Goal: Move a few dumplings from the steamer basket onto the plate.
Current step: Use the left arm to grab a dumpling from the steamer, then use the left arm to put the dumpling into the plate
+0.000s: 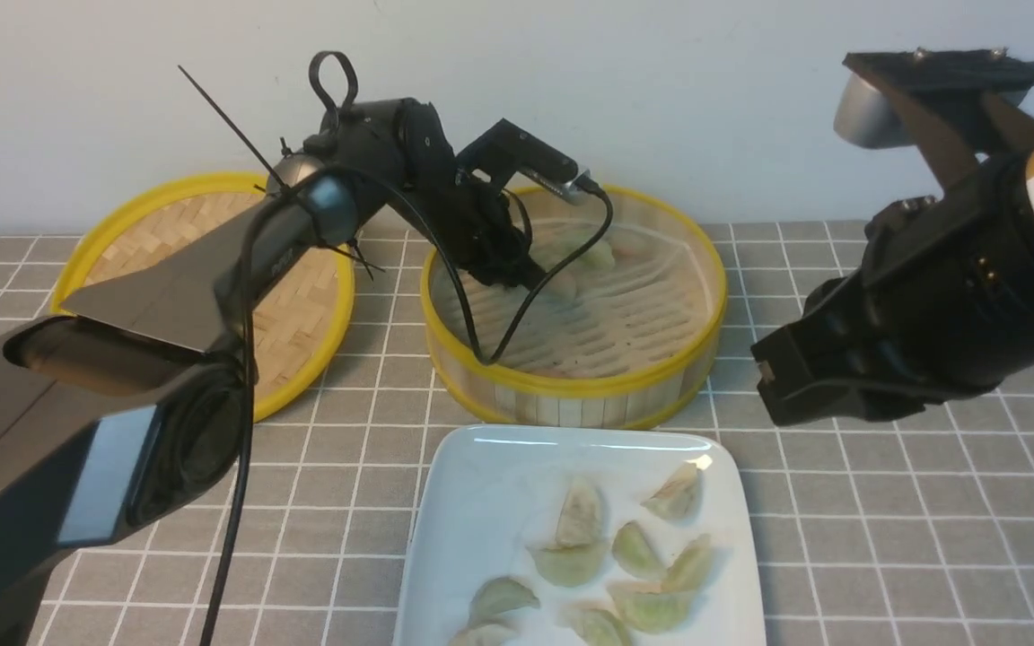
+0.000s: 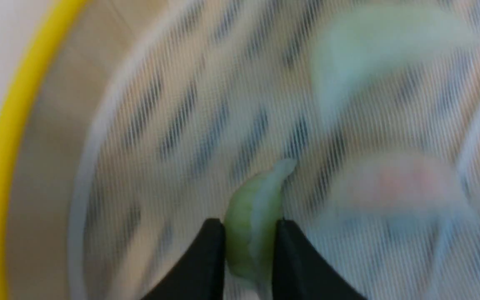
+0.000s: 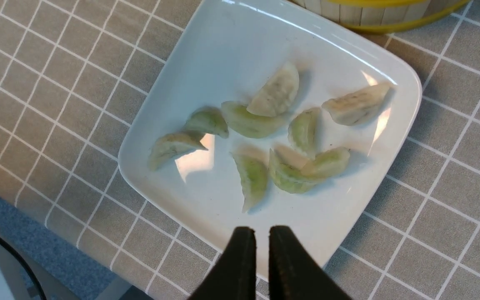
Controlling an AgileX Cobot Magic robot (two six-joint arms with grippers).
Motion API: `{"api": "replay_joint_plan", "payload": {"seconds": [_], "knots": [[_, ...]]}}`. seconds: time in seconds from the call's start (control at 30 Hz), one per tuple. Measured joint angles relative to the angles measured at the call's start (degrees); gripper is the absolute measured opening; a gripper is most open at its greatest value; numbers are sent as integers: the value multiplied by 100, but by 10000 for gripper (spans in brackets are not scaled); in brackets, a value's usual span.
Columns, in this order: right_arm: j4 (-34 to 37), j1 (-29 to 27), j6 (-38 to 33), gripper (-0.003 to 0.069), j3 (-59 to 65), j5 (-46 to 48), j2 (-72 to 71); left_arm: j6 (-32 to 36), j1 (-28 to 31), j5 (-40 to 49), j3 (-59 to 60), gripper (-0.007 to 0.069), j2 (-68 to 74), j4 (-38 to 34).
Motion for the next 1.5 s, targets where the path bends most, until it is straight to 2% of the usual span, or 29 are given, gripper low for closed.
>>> {"api": "replay_joint_plan", "payload": {"seconds": [0.17, 0.33, 0.53, 0.63, 0.9, 1.13, 1.33, 1.5], "knots": [[0, 0, 0, 37, 0, 0, 0, -566, 0, 770, 16, 122, -646, 353], [0, 0, -188, 37, 5, 0, -50, -744, 0, 1665, 16, 122, -1505, 373], [-107, 0, -282, 37, 6, 0, -529, -1002, 0, 1863, 16, 122, -2362, 367], [-359, 0, -251, 37, 6, 12, -997, -1373, -45, 1884, 205, 122, -2946, 235], [-1477, 0, 325, 37, 311, -240, -2898, -1743, -696, 1899, 2873, 122, -4523, 0], [-1809, 0, 655, 37, 1659, -1103, -4762, -1759, -1324, 1880, 4459, 122, -4105, 209], [-1832, 0, 688, 37, 2582, -2134, -6231, -1834, -1365, 1739, 4550, 122, -3370, 249], [-1837, 0, 635, 37, 2952, -2429, -6930, -1834, -1365, 1575, 4550, 143, -2934, 351]]}}
